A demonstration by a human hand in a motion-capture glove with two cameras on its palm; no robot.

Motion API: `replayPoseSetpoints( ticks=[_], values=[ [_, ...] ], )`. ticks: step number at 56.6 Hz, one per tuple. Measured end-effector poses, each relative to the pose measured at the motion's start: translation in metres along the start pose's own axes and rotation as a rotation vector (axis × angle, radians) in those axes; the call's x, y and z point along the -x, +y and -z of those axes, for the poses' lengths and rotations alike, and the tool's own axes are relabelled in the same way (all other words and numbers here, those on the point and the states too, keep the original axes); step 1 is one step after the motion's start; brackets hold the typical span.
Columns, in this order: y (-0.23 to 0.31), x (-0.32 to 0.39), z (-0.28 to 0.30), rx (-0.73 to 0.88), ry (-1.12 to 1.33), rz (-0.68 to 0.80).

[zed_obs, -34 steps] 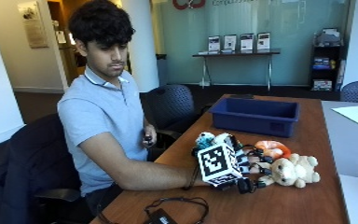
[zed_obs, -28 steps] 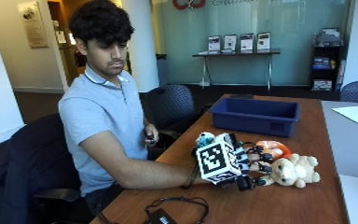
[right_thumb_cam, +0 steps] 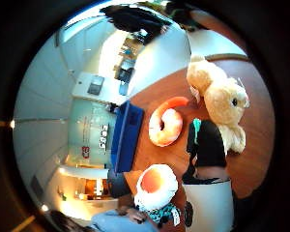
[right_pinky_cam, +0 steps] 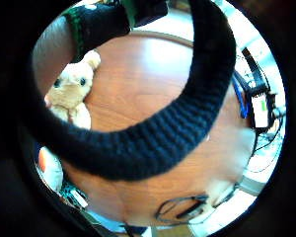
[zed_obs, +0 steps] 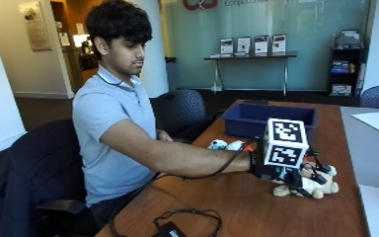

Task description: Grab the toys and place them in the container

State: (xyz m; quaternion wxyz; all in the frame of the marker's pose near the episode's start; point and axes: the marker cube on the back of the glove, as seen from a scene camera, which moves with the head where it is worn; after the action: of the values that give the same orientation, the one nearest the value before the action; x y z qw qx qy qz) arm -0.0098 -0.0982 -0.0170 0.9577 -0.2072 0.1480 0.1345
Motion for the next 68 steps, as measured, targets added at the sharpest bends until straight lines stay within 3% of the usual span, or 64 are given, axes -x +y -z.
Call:
replayPoseSetpoints(
  ticks=[6,16,34,46,55,68],
  values=[
    [-0.018,0.01,-0.024,0.123,0.141,-0.024],
    [-0.039,0.021,-0.052,0.024,0.255,0.018],
    [-0.041,0.056,0.033,-0.226,0.166,-0.031],
    [-0.021,0.194,0.049,-0.213,0.111,0.262],
    [0.001,0.305,0.016,-0.11,0.029,0.453],
    [0.033,0.411,-0.041,0.033,-0.024,0.628]
  ],
)
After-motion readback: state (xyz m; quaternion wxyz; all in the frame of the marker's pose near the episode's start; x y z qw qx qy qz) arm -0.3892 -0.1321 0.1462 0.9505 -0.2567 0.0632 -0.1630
